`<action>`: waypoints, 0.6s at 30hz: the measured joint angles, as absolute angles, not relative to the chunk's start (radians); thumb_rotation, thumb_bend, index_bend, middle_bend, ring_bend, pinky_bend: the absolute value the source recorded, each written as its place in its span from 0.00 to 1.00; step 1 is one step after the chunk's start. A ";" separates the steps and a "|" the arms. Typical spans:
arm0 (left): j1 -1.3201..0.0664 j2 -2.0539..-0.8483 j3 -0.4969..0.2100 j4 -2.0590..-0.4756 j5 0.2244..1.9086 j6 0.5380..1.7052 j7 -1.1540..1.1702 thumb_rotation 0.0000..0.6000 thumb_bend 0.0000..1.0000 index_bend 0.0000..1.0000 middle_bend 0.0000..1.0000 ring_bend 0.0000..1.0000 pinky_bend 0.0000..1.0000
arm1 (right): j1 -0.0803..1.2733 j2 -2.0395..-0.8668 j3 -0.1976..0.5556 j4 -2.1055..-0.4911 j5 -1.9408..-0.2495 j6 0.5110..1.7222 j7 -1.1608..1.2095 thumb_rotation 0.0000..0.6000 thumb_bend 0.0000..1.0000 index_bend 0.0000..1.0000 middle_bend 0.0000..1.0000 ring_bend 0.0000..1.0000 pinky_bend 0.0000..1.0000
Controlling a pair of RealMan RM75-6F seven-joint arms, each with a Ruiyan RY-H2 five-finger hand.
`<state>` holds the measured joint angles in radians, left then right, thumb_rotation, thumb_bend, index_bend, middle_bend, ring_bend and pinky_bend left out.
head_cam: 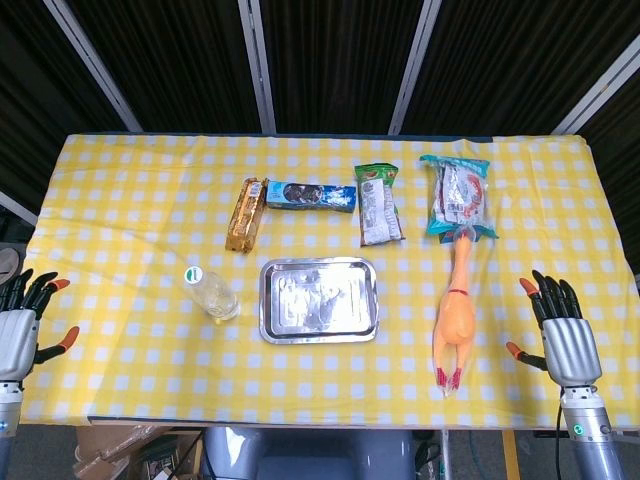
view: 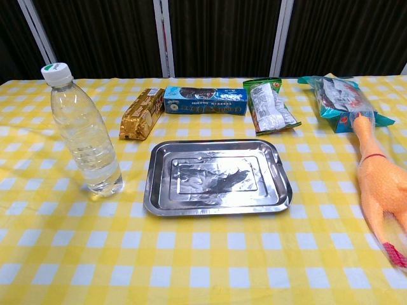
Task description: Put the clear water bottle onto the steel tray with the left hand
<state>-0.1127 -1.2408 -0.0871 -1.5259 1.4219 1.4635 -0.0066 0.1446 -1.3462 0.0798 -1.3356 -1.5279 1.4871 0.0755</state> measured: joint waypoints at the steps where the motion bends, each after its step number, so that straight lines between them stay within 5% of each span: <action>1: -0.113 -1.242 -0.087 -1.525 1.421 1.463 -0.006 1.00 0.31 0.22 0.13 0.00 0.00 | 0.145 -1.346 0.080 -1.337 -1.528 1.487 0.073 1.00 0.05 0.11 0.00 0.00 0.00; 18: -0.111 -1.249 -0.079 -1.534 1.434 1.470 0.010 1.00 0.31 0.21 0.13 0.00 0.00 | 0.139 -1.336 0.073 -1.356 -1.535 1.493 0.061 1.00 0.05 0.11 0.00 0.00 0.00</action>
<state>-0.1109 -1.2485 -0.0786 -1.5339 1.4345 1.4699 0.0100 0.1390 -1.3365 0.0726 -1.3565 -1.5345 1.4928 0.0612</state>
